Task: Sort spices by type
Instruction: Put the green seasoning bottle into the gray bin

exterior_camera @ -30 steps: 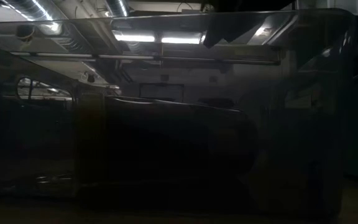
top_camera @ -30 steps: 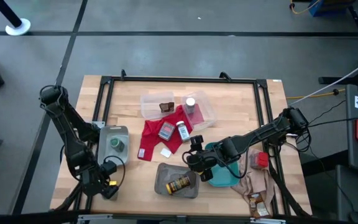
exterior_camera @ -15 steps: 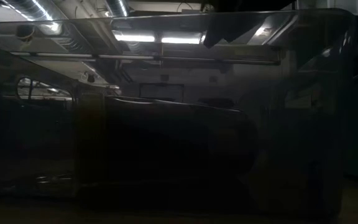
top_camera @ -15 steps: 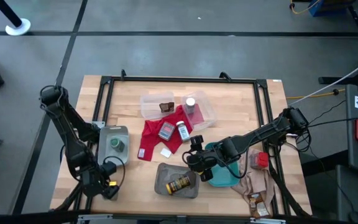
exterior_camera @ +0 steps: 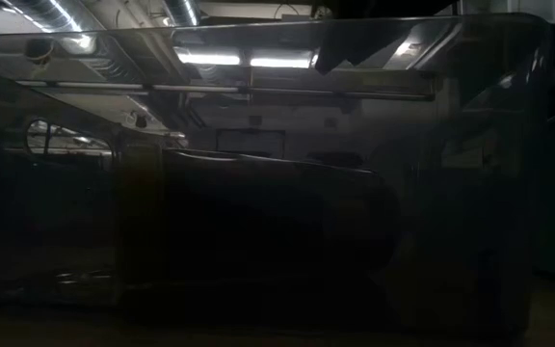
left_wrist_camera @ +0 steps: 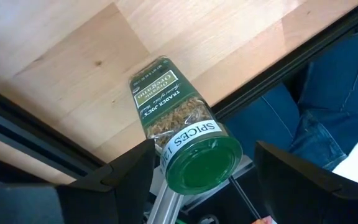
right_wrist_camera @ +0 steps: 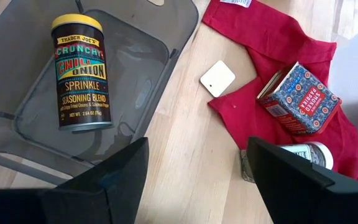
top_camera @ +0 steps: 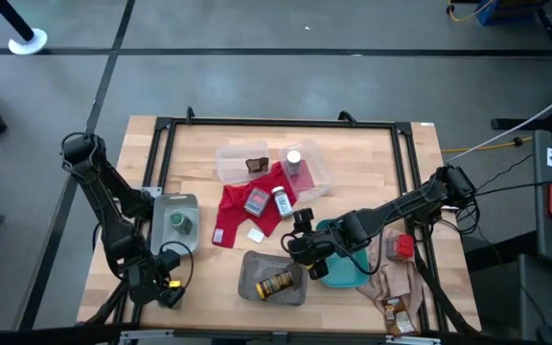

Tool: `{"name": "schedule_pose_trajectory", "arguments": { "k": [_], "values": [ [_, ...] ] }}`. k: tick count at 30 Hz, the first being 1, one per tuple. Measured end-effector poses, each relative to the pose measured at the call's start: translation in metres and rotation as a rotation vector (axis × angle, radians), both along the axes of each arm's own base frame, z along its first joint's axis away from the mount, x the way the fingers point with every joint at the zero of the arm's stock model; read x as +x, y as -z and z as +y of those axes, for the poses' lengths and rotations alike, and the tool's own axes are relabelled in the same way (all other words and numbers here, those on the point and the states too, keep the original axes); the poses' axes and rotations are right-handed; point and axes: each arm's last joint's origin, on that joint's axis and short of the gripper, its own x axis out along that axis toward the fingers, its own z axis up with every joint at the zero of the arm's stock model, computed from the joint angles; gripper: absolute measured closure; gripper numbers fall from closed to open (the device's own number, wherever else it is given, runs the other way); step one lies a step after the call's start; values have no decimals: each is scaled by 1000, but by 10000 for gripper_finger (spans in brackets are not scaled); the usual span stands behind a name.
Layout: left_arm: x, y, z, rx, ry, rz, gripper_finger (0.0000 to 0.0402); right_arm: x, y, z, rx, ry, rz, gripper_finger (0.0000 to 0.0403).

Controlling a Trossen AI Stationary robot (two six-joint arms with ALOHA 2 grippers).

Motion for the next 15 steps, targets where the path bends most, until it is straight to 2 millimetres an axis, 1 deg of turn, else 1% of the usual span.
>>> {"name": "schedule_pose_trajectory", "arguments": {
  "k": [7,15],
  "values": [
    [2,7,-4,13,-5,43,147,0,0,0,0,0,0,132],
    [1,8,-5,9,3,59,147,0,0,0,0,0,0,132]
  ]
}}
